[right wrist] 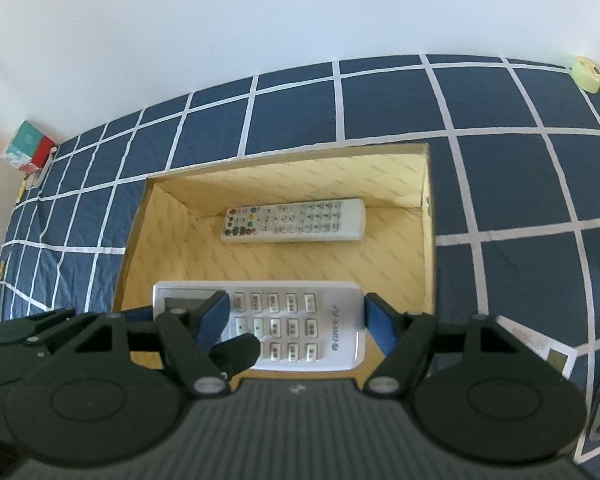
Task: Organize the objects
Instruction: 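Lower the air-conditioner remote into the box beside the TV remote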
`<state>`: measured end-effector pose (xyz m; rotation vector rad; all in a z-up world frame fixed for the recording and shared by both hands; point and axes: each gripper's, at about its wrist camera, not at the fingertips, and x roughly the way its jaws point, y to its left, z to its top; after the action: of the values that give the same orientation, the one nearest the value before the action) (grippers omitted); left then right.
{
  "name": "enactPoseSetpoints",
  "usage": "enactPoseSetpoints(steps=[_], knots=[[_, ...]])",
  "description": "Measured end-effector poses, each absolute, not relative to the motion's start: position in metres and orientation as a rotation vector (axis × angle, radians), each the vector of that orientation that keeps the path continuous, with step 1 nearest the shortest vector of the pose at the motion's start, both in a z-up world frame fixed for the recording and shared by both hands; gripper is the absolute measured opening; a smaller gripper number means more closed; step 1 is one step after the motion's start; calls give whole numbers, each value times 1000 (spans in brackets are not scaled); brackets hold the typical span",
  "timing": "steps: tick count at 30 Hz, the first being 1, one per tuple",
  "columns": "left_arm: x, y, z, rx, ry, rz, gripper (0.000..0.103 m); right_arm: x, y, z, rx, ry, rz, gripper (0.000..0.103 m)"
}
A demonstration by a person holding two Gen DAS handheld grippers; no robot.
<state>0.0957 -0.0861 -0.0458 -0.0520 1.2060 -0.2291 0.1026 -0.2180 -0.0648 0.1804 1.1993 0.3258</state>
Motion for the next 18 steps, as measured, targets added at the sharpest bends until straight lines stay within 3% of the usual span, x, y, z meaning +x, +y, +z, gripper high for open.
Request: enactPoseSetpoints(steps=[18], knots=[[191, -60, -112, -60, 1294, -245, 75, 194, -181, -130, 178, 1286, 307, 72]])
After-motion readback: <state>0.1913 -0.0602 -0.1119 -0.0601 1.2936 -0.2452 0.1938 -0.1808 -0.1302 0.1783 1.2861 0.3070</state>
